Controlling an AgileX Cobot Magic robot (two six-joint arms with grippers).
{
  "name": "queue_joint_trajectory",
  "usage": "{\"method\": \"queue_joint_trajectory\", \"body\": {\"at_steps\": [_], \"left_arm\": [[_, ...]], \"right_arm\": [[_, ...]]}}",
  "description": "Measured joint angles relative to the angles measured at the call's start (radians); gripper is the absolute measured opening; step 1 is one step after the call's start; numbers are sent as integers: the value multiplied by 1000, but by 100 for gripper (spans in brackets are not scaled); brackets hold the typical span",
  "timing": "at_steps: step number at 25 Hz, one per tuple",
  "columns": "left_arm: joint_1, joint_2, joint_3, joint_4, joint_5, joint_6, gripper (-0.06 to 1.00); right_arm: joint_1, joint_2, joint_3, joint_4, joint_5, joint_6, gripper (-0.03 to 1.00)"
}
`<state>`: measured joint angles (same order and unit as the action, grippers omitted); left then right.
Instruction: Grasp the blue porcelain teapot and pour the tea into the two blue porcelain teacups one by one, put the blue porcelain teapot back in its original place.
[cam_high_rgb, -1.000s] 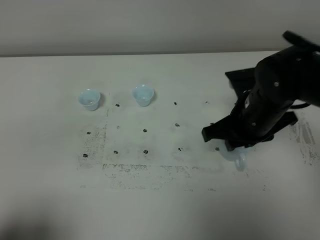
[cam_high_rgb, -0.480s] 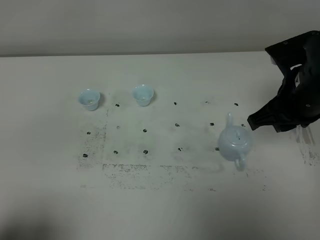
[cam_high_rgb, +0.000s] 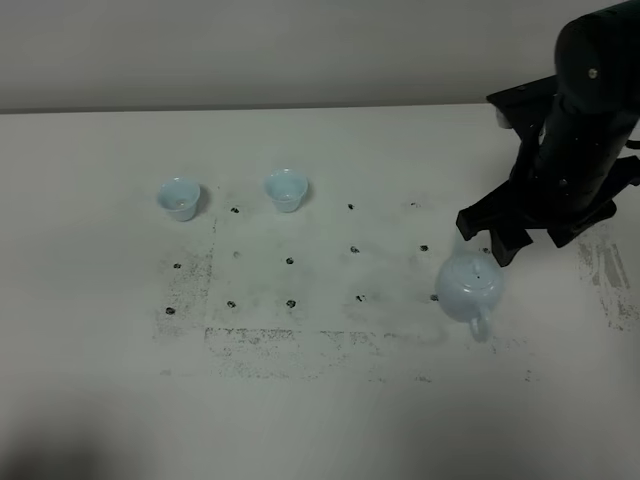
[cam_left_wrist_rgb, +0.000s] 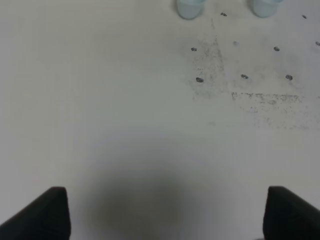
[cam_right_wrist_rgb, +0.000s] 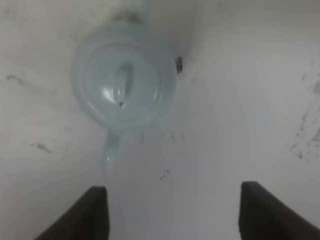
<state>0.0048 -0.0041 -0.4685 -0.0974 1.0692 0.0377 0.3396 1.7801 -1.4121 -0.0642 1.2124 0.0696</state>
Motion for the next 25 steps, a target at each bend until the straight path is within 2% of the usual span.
{"method": "queue_joint_trajectory", "body": {"at_steps": [5,11,18,25], "left_arm": [[0,0,0,0,0,0,74],[0,0,0,0,0,0,74],[0,0,0,0,0,0,74],[0,0,0,0,0,0,74]], "right_arm": [[0,46,1,14,3,-1,55],[0,46,91,51,2,-11,55],[0,46,162,145,-109,-11,55],[-17,46,162,155,-147,-9,55]]}}
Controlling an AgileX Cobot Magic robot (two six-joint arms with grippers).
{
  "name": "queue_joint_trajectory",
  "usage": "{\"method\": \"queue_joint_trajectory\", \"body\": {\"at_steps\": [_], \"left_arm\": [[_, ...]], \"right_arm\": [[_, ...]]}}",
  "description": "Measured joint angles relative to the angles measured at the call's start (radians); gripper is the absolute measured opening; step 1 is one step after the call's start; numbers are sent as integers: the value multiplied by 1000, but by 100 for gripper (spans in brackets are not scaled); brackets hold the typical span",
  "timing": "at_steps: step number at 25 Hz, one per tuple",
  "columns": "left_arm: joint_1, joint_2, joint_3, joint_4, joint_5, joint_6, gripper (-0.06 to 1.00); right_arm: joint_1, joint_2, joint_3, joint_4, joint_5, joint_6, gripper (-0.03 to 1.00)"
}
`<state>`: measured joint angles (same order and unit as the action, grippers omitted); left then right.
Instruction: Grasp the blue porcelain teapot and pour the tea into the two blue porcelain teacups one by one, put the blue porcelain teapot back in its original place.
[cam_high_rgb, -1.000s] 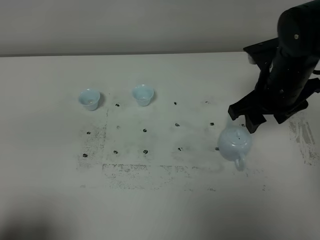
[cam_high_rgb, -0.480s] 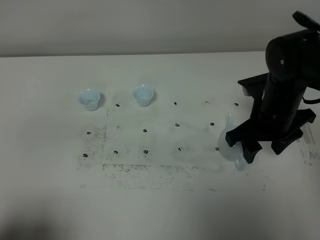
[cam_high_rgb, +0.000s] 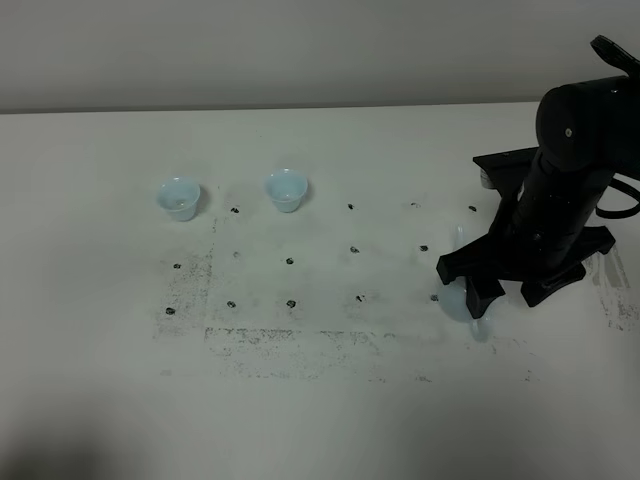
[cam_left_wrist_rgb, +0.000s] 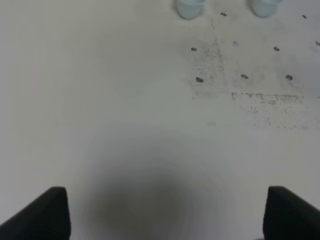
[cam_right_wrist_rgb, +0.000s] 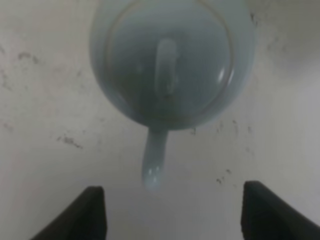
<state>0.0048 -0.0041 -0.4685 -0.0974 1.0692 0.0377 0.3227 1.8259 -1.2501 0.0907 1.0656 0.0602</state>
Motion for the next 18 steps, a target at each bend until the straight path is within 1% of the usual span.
{"method": "queue_joint_trajectory", "body": {"at_steps": [2,6,18], "left_arm": [[0,0,0,0,0,0,74],[0,0,0,0,0,0,74],[0,0,0,0,0,0,74]], "right_arm": [[-2,3,0,3,-21,18,55],[-3,40,0,11,-26,32,55],[-3,86,0,19,-68,33,54]]}}
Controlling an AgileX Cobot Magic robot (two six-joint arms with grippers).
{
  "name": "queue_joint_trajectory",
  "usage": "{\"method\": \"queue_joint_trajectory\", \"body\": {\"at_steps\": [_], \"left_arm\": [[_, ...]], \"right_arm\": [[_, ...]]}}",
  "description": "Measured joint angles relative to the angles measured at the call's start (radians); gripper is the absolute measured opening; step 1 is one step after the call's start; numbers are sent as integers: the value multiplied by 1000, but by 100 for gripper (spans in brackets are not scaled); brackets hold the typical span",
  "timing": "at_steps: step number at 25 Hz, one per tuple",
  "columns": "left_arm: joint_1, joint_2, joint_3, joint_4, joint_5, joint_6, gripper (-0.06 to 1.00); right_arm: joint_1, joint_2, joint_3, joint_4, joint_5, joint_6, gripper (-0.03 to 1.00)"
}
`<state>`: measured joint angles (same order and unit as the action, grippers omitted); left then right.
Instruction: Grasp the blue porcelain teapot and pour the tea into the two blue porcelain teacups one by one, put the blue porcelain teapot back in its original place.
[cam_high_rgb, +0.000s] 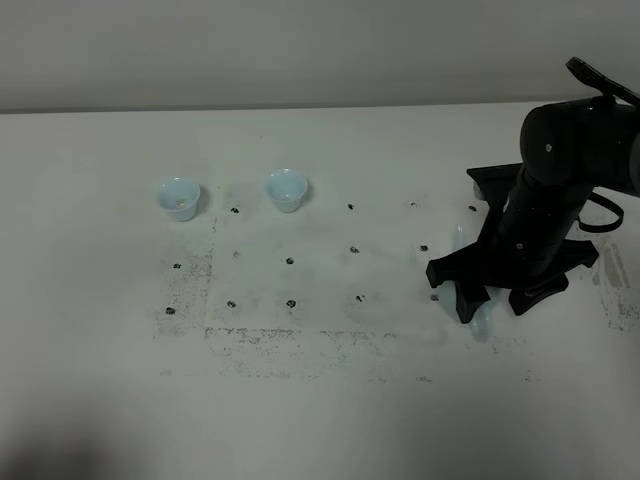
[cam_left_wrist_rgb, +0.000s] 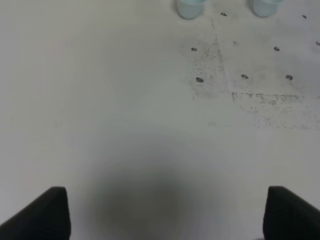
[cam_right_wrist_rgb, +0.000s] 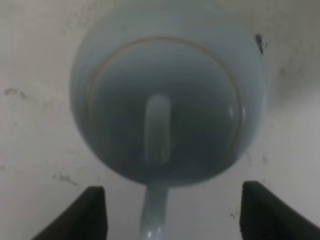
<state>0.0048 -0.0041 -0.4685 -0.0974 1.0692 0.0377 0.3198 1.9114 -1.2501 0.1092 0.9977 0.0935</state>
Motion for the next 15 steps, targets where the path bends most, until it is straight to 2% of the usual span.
{"method": "queue_joint_trajectory", "body": {"at_steps": [15], "left_arm": [[0,0,0,0,0,0,74]], "right_arm": [[0,55,0,-1,-22,0,53]]}}
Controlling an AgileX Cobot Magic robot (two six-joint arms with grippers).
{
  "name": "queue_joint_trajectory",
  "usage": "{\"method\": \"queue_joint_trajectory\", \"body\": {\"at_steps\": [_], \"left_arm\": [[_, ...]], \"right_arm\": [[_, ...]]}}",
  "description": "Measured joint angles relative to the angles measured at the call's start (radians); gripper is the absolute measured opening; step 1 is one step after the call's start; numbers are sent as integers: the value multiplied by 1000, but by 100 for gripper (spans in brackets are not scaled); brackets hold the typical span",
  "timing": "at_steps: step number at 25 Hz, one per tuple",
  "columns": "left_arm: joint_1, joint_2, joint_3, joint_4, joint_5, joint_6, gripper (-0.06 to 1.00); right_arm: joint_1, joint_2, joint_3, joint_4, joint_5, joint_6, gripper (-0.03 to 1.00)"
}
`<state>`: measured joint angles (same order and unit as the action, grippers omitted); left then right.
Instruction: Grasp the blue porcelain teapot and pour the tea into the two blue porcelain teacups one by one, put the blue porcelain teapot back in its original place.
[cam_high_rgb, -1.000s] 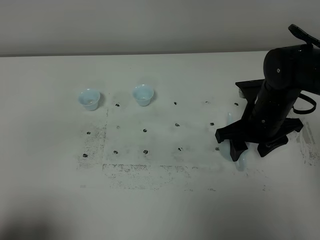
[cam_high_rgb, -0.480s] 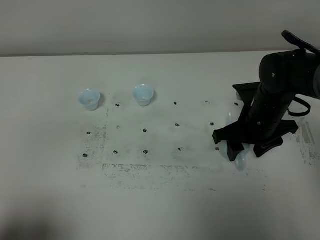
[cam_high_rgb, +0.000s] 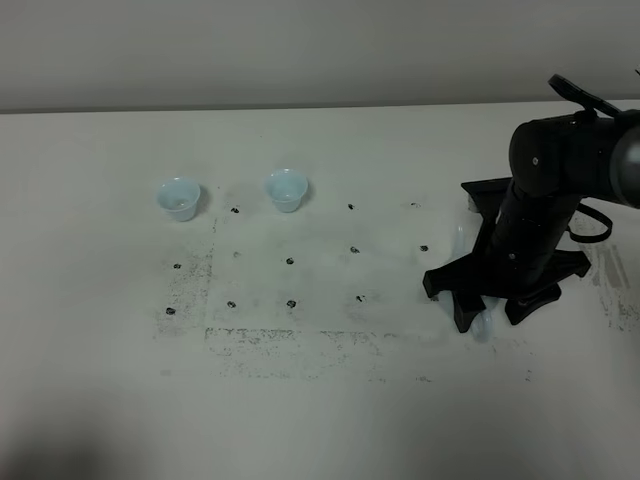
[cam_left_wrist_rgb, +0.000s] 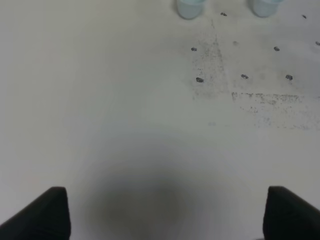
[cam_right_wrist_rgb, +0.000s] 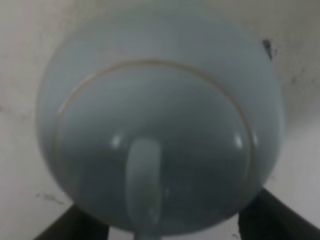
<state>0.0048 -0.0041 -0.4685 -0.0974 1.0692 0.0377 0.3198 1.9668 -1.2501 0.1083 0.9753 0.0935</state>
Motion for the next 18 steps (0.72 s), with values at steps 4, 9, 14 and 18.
{"method": "queue_joint_trajectory", "body": {"at_steps": [4,9,14,18], "left_arm": [[0,0,0,0,0,0,74],[0,0,0,0,0,0,74],[0,0,0,0,0,0,74],[0,0,0,0,0,0,74]], "right_arm": [[0,1,0,0,0,0,52],[0,3,0,0,-4,0,50],[0,6,0,0,-4,0,46],[1,6,0,1,-4,0,43]]}}
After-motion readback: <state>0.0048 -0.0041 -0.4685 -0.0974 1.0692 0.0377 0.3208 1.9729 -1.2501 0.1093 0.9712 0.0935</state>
